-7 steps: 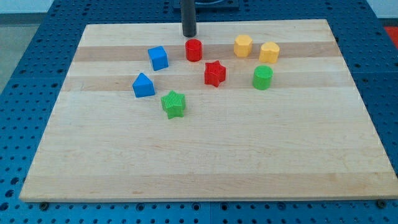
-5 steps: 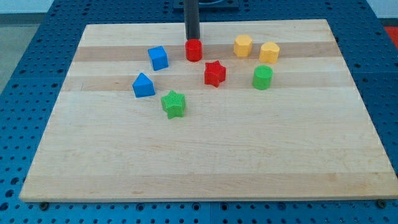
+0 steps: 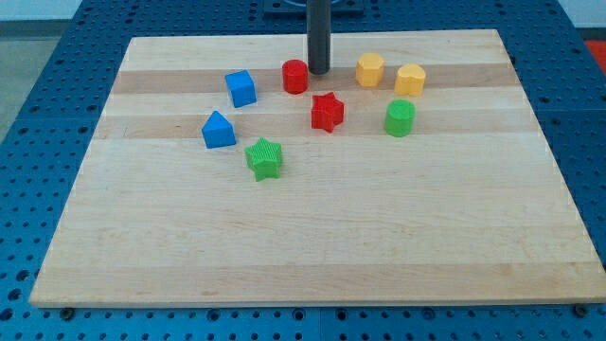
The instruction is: Move your arm to the green circle
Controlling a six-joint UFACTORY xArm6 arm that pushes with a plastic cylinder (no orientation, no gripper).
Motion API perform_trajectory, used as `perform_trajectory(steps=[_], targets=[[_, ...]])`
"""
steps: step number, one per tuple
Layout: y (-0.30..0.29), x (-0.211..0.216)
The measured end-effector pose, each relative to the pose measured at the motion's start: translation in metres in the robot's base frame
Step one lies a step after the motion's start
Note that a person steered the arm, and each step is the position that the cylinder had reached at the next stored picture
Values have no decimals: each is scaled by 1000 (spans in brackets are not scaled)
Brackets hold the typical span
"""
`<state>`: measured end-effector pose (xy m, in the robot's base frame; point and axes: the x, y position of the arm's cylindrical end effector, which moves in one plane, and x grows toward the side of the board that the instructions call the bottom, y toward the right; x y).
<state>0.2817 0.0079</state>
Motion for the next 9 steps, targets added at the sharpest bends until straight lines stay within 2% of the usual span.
perform_trajectory(steps=[3,5,8,9], targets=[[7,29],[14,32],[76,40],[100,56]])
